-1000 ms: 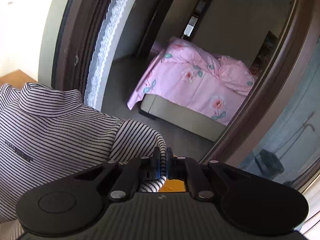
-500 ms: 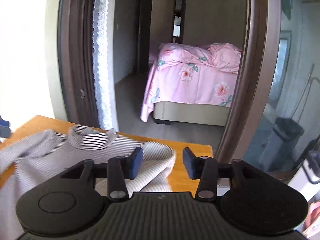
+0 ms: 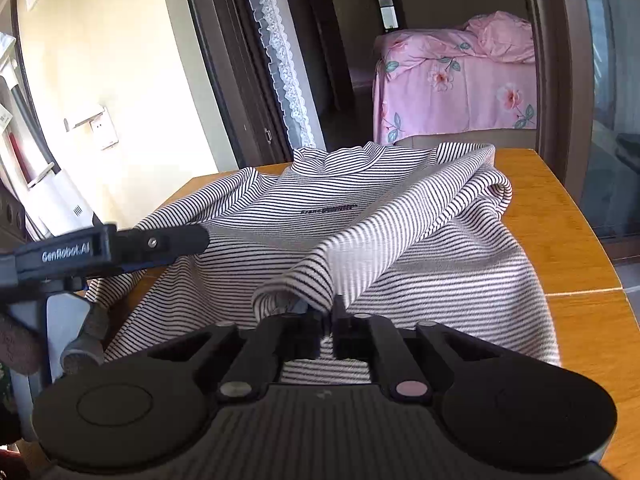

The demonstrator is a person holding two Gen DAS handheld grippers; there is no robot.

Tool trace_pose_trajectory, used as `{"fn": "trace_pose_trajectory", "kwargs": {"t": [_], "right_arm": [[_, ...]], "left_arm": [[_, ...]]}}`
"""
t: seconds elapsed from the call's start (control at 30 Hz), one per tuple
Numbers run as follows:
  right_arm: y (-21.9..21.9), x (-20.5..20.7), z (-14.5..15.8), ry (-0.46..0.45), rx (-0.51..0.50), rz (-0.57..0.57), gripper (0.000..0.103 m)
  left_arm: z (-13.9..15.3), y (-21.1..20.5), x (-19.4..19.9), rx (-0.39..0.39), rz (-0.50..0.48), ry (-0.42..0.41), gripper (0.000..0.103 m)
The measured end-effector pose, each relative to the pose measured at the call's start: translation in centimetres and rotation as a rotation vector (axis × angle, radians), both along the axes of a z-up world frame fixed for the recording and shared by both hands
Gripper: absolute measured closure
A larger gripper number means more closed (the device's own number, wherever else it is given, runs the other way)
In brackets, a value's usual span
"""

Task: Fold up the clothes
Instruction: 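Grasp a sleeve cuff with the right gripper and lift it up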

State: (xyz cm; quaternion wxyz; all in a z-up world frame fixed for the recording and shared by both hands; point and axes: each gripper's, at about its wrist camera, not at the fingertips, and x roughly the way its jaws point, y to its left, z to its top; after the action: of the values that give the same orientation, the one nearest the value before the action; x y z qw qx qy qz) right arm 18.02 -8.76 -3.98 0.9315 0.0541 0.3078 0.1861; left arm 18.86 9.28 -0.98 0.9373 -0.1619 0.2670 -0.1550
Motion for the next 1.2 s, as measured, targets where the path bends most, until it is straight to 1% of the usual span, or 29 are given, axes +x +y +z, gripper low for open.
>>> {"fn": "trace_pose_trajectory", "kwargs": {"t": [0.03, 0.07, 0.13, 0.17, 0.23, 0.3, 0.33, 0.43, 0.53, 0.6, 0.7, 0.87, 0.93, 1.0, 1.03, 1.1, 1.17, 1.2], "right_arm": [[-1.4, 0.1, 1.6, -0.03, -0.025, -0.019, 0.099], [-3.4, 0.3, 3.5, -0.066, -0.04, -0.071, 0.099], [-7.8, 0.9, 7.6, -0.134, -0.054, -0.192, 0.099], [-9.7, 1.2, 9.6, -0.165, -0.05, -0.246, 0.1], [-12.2, 1.8, 12.8, -0.221, -0.038, -0.307, 0.1], [-13.0, 2.5, 15.3, -0.253, -0.014, -0.32, 0.1], [-13.2, 3.0, 16.2, -0.256, 0.01, -0.315, 0.1], [-11.6, 4.9, 17.8, -0.266, 0.056, -0.263, 0.1], [-8.2, 7.0, 18.5, -0.272, 0.069, -0.18, 0.1], [-5.3, 8.4, 18.3, -0.263, 0.073, -0.123, 0.1], [-0.9, 10.8, 17.5, -0.239, 0.067, -0.054, 0.1], [5.4, 14.3, 15.4, -0.183, 0.04, 0.015, 0.099], [7.3, 15.2, 14.4, -0.161, 0.021, 0.025, 0.099], [8.6, 15.8, 13.5, -0.134, 0.026, 0.031, 0.097], [9.0, 16.0, 13.2, -0.127, 0.028, 0.033, 0.096], [9.7, 16.2, 12.9, -0.126, 0.027, 0.035, 0.083], [10.1, 15.7, 12.6, -0.137, 0.017, 0.038, 0.077], [10.2, 15.4, 12.5, -0.139, 0.012, 0.04, 0.076]], "left_arm": [[0.3, 0.3, -0.5, 0.013, -0.003, -0.013, 0.002], [0.5, 0.6, -0.9, 0.023, -0.007, -0.026, 0.002], [0.6, 1.4, -2.0, 0.016, -0.022, -0.048, 0.0], [0.8, 1.7, -2.2, 0.009, -0.029, -0.045, 0.0], [1.2, 2.0, -2.2, -0.011, -0.055, -0.027, 0.0], [1.7, 2.2, -2.2, -0.016, -0.078, -0.016, 0.0], [2.1, 2.2, -2.2, -0.003, -0.086, -0.016, 0.0], [3.2, 2.6, -2.9, 0.038, -0.091, -0.041, 0.0], [4.1, 3.3, -3.9, 0.102, -0.092, -0.07, 0.0], [4.4, 4.0, -4.7, 0.16, -0.087, -0.084, 0.0], [4.3, 5.4, -6.0, 0.214, -0.062, -0.072, 0.0], [4.0, 8.2, -8.0, 0.248, -0.008, -0.029, 0.0], [3.9, 9.2, -8.7, 0.263, 0.009, -0.02, 0.0], [3.9, 10.1, -9.0, 0.271, 0.023, -0.012, 0.0], [3.8, 10.4, -9.1, 0.274, 0.025, -0.008, 0.0], [3.8, 11.0, -9.4, 0.28, 0.029, 0.002, 0.0], [3.6, 11.2, -9.7, 0.292, 0.02, 0.01, 0.0], [3.6, 11.3, -9.8, 0.298, 0.016, 0.014, 0.0]]}}
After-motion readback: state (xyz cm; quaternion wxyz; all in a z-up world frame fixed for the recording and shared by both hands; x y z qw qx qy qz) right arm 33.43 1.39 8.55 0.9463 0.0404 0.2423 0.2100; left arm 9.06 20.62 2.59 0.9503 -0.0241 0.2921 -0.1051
